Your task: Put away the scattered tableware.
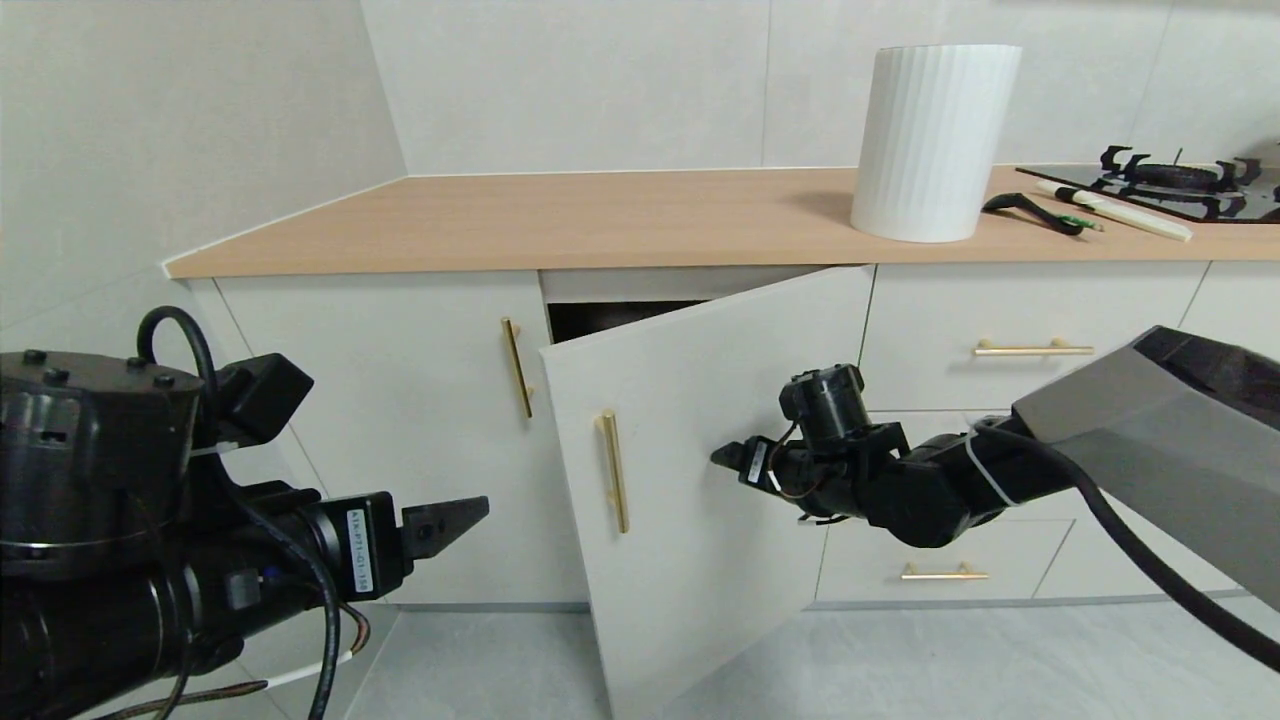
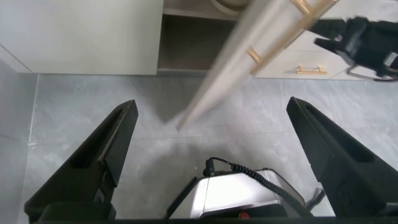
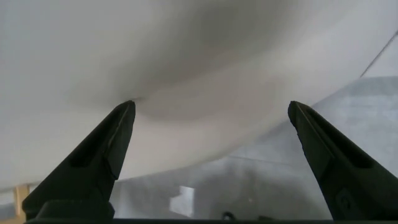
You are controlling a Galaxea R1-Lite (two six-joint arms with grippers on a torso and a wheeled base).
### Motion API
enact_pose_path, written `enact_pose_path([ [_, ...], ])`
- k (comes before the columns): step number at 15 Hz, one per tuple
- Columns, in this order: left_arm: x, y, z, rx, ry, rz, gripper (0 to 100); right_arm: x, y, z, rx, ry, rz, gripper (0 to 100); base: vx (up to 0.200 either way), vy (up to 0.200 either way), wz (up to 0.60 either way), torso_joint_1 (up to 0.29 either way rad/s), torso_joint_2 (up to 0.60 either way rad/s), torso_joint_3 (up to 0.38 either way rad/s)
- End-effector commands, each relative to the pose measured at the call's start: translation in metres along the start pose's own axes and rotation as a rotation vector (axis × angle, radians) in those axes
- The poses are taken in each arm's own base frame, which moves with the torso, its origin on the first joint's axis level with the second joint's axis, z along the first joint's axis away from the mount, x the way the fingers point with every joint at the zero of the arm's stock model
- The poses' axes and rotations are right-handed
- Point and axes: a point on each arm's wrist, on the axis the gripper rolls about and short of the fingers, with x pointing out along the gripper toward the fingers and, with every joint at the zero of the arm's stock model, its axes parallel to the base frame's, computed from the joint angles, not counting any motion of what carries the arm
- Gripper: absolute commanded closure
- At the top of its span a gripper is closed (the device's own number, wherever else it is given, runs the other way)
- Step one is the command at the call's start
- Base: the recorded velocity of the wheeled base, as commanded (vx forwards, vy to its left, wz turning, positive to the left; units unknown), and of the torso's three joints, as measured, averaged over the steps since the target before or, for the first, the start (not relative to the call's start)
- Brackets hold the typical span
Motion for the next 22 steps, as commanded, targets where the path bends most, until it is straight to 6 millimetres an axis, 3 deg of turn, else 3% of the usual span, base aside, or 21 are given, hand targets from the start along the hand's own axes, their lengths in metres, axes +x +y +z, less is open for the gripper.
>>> enact_pose_path([
  [1,0.001,0.0,0.0,0.0,0.001,0.001,0,0.012,0.0,0.001,0.059,-0.009,0.002,0,0.0,0.0,0.0,0.0,0.0,0.0],
  [4,0.001,0.0,0.0,0.0,0.001,0.001,0,0.019,-0.002,0.007,0.113,-0.027,0.003,0,0.0,0.0,0.0,0.0,0.0,0.0],
  [11,0.001,0.0,0.0,0.0,0.003,0.002,0,0.061,-0.024,0.031,0.226,-0.195,-0.101,0,0.0,0.0,0.0,0.0,0.0,0.0],
  [22,0.001,0.0,0.0,0.0,0.003,0.0,0,0.079,-0.046,0.048,0.264,-0.307,-0.197,0,0.0,0.0,0.0,0.0,0.0,0.0],
])
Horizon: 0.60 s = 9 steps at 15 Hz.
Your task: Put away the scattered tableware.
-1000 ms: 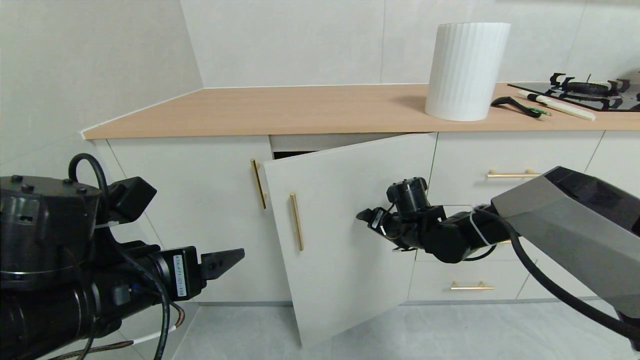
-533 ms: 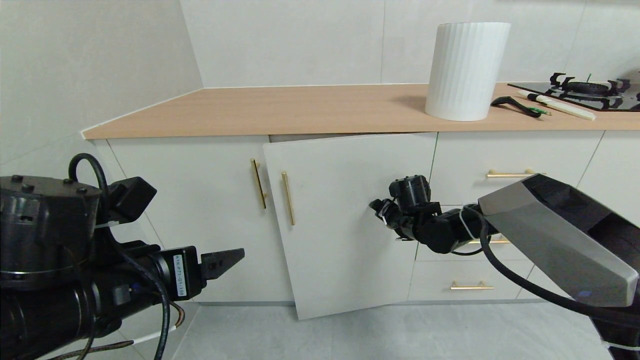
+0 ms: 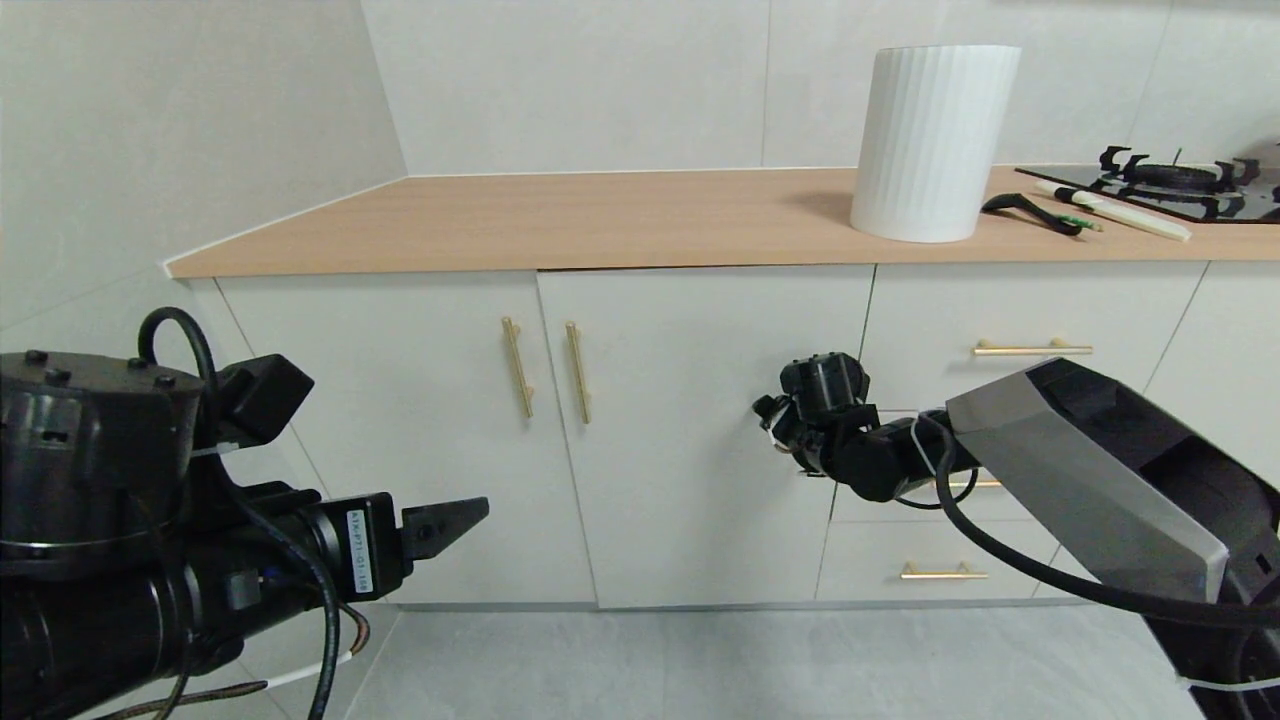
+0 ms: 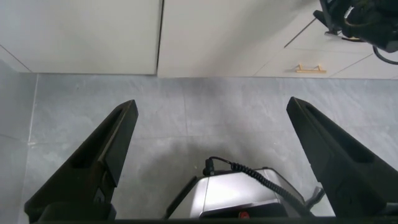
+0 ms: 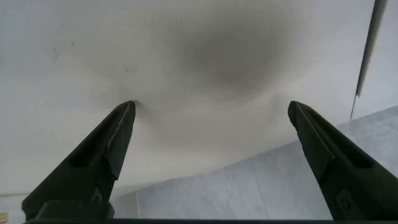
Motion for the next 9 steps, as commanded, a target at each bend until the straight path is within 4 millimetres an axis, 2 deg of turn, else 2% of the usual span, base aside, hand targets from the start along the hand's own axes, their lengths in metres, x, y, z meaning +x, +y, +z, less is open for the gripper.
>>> enact_pose_path([
  [1,0.0,0.0,0.0,0.0,0.001,0.001,0,0.005,-0.004,0.001,0.003,-0.012,-0.012,0,0.0,0.0,0.0,0.0,0.0,0.0],
  [6,0.0,0.0,0.0,0.0,0.001,0.001,0,0.005,-0.003,0.004,0.003,-0.015,-0.021,0,0.0,0.0,0.0,0.0,0.0,0.0],
  [9,0.0,0.0,0.0,0.0,0.0,0.002,0,-0.01,0.002,0.01,-0.002,0.005,-0.013,0,0.0,0.0,0.0,0.0,0.0,0.0],
])
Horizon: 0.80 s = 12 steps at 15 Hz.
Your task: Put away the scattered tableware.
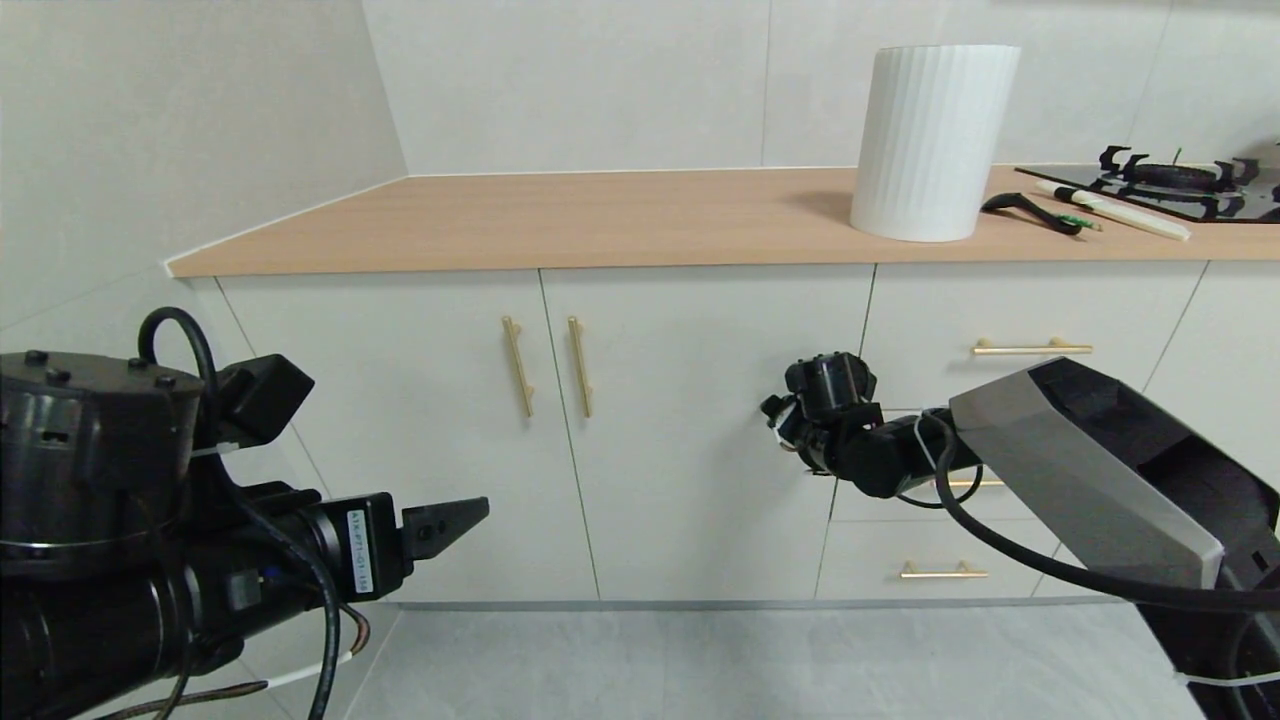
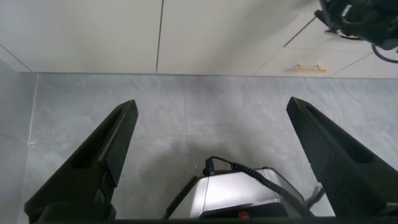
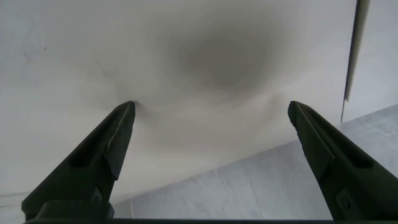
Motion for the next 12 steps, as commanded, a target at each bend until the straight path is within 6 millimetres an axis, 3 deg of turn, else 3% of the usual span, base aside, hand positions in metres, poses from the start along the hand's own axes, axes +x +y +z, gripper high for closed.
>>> enact_pose_path([
  [1,-0.001,0.0,0.0,-0.001,-0.001,0.0,0,-0.025,0.009,0.011,-0.002,0.031,0.034,0,0.0,0.0,0.0,0.0,0.0,0.0],
  [6,-0.016,0.002,0.004,-0.007,-0.053,-0.026,0,-0.142,0.024,0.054,-0.038,0.107,0.252,0,0.0,0.0,0.0,0.0,0.0,0.0],
  [7,-0.029,0.005,0.004,-0.016,-0.092,-0.039,0,-0.185,0.015,0.069,-0.139,0.042,0.299,0,0.0,0.0,0.0,0.0,0.0,0.0],
  [9,-0.062,0.014,0.002,-0.033,-0.197,-0.046,0,-0.262,-0.003,0.095,-0.173,-0.096,0.416,0,0.0,0.0,0.0,0.0,0.0,0.0],
  [11,-0.087,0.028,-0.004,-0.011,-0.269,-0.017,0,-0.32,-0.031,0.102,-0.256,-0.179,0.452,0,0.0,0.0,0.0,0.0,0.0,0.0],
  [12,-0.102,0.041,-0.015,0.006,-0.312,0.022,0,-0.354,-0.058,0.099,-0.302,-0.234,0.444,0,0.0,0.0,0.0,0.0,0.0,0.0],
])
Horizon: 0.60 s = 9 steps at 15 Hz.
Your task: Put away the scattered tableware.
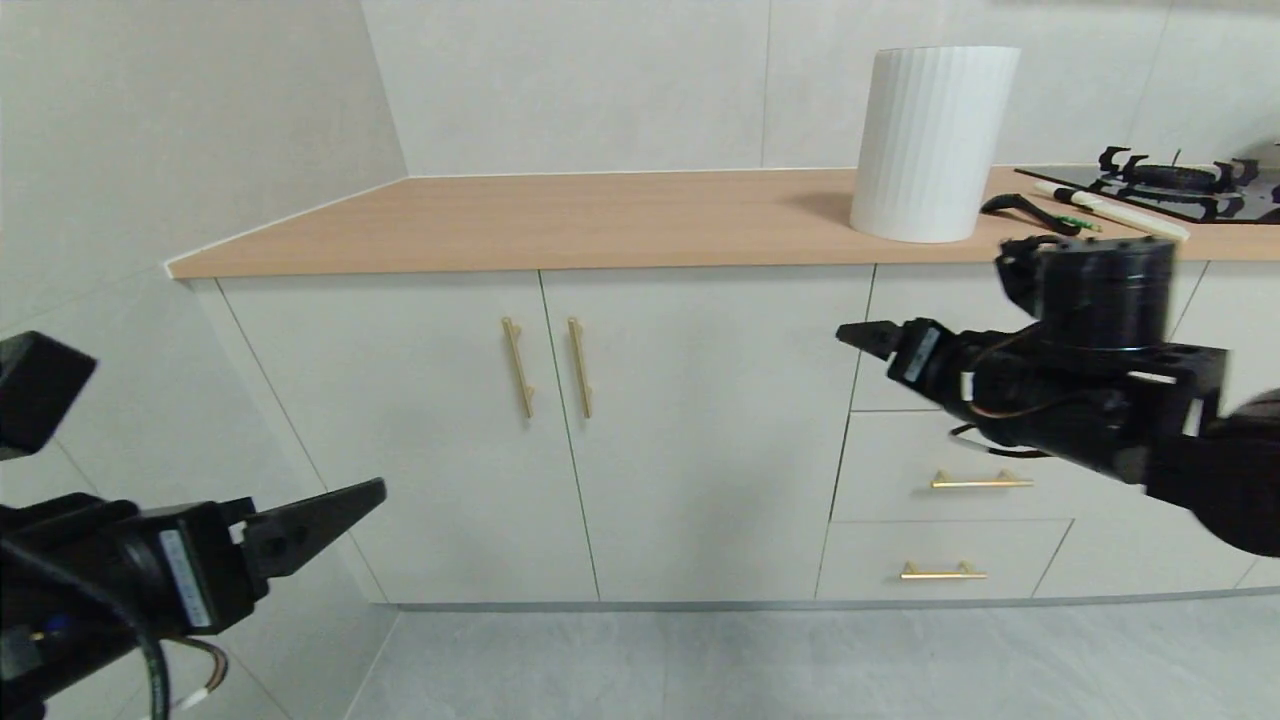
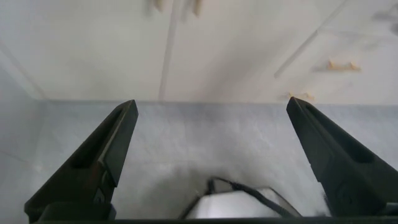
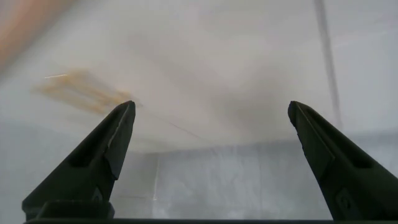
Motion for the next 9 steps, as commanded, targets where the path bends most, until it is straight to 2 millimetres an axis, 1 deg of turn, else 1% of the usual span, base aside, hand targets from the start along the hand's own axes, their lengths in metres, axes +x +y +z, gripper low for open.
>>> enact_pose_path([
  [1,-0.052,0.026,-0.012,0.004,-0.148,0.036,0,-0.148,-0.021,0.01,-0.154,-0.212,0.067,0,0.0,0.0,0.0,0.0,0.0,0.0],
  [2,-0.075,0.035,-0.022,-0.007,-0.211,0.034,0,-0.184,-0.035,0.004,-0.196,-0.288,0.041,0,0.0,0.0,0.0,0.0,0.0,0.0],
  [3,-0.084,0.039,-0.026,-0.009,-0.233,0.036,0,-0.199,-0.041,0.001,-0.215,-0.32,0.033,0,0.0,0.0,0.0,0.0,0.0,0.0],
  [4,-0.103,0.047,-0.036,-0.015,-0.269,0.056,0,-0.231,-0.054,-0.006,-0.262,-0.389,0.009,0,0.0,0.0,0.0,0.0,0.0,0.0],
  [6,-0.134,0.058,-0.06,0.004,-0.324,0.085,0,-0.28,-0.074,-0.02,-0.304,-0.475,-0.051,0,0.0,0.0,0.0,0.0,0.0,0.0],
  [7,-0.149,0.062,-0.076,0.057,-0.361,0.14,0,-0.303,-0.081,-0.033,-0.315,-0.49,-0.057,0,0.0,0.0,0.0,0.0,0.0,0.0],
  [9,-0.163,0.066,-0.1,0.119,-0.422,0.199,0,-0.326,-0.091,-0.055,-0.357,-0.514,-0.098,0,0.0,0.0,0.0,0.0,0.0,0.0],
])
